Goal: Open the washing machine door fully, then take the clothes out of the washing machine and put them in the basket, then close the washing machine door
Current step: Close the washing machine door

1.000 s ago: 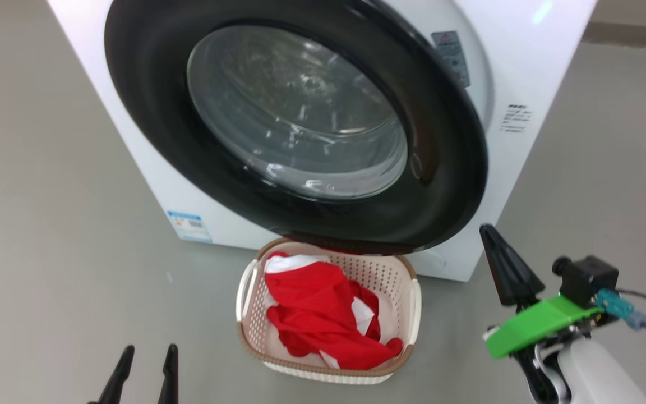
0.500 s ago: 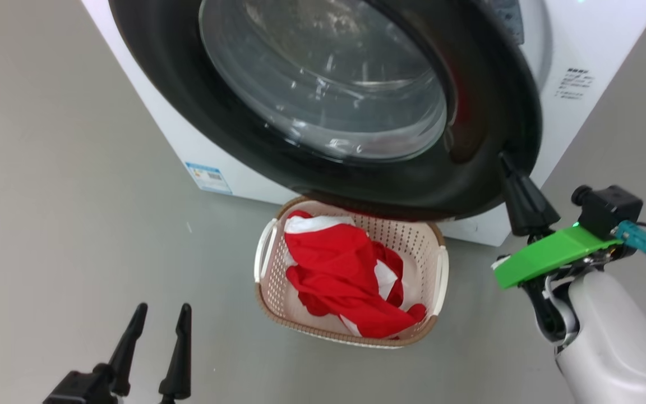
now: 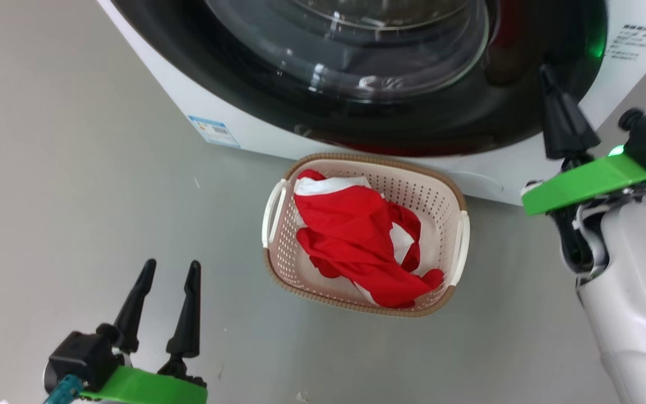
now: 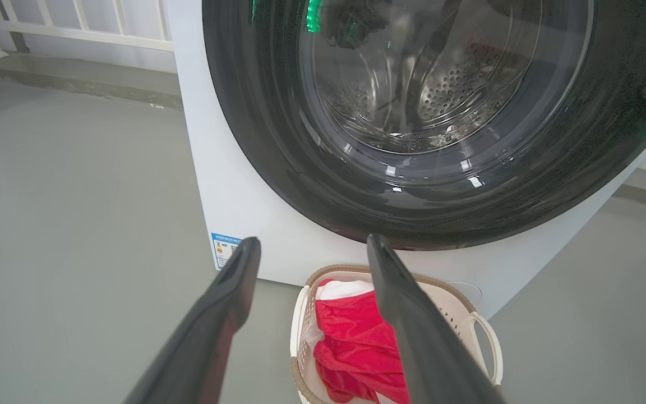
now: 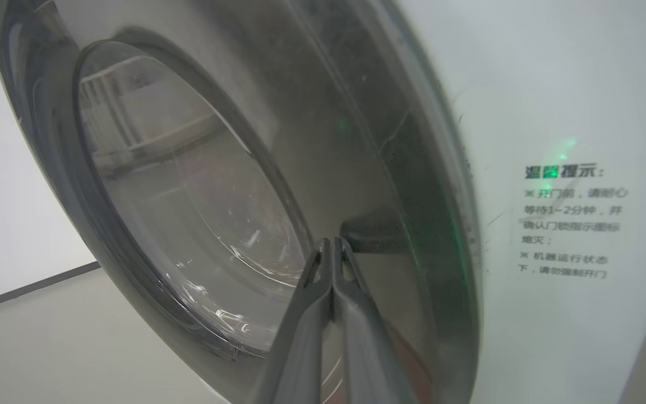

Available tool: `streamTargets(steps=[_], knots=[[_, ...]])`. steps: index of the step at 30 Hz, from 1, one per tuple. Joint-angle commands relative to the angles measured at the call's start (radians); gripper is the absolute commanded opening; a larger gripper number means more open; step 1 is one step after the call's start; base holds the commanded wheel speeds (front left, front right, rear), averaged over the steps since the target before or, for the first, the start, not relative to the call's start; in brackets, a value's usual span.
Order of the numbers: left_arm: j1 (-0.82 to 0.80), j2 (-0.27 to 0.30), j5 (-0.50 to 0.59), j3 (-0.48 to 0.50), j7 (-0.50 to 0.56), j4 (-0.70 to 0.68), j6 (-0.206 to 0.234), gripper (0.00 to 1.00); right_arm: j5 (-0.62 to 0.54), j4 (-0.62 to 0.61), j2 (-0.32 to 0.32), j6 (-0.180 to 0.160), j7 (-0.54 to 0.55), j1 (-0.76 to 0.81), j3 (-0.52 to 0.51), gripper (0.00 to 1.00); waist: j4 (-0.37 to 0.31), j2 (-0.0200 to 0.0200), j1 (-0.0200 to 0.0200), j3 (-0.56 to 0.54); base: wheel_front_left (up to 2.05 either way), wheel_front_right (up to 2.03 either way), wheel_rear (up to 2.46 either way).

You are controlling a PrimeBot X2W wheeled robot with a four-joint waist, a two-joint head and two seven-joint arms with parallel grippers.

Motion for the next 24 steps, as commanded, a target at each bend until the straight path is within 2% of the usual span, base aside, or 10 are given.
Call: streamTargets(steps=[1,9,16,21,22,23,24], knots=[[-0.029,0.012,-0.007,0.028,-0.009,-0.023,-0.006,1.0,-0.017,-0.031,0.003,0.0,-0.006,-0.041,-0.011,0.0,0.01,0.0,0.0,0.03,0.0,0.0,0.0],[-0.045,0.013,-0.009,0.019,-0.009,-0.017,-0.006,1.0,-0.039,-0.036,0.015,0.0,-0.006,-0.067,-0.051,0.0,0.016,0.0,0.0,0.034,0.0,0.0,0.0],[-0.027,0.017,-0.002,0.023,-0.009,-0.007,-0.006,1.0,-0.037,-0.029,0.018,0.0,-0.006,-0.013,-0.005,0.0,0.006,0.0,0.0,-0.003,0.0,0.0,0.0],[-0.01,0.028,0.0,0.023,-0.009,0.006,-0.006,1.0,-0.03,-0.031,0.018,0.0,-0.006,0.05,0.026,0.49,-0.009,0.0,0.0,-0.043,0.0,0.0,0.0],[-0.006,0.031,0.0,0.023,-0.009,0.009,-0.006,1.0,-0.028,-0.034,0.018,0.0,-0.006,0.065,0.032,0.8,-0.013,0.0,0.0,-0.051,0.0,0.0,0.0],[-0.001,0.034,0.001,0.023,-0.009,0.011,-0.006,1.0,-0.027,-0.038,0.019,0.0,-0.006,0.082,0.037,0.96,-0.017,0.0,0.0,-0.06,0.0,0.0,0.0],[0.004,0.038,0.0,0.022,-0.009,0.012,-0.006,1.0,-0.025,-0.042,0.019,0.0,-0.006,0.099,0.042,1.0,-0.021,0.0,0.0,-0.069,0.0,0.0,0.0]])
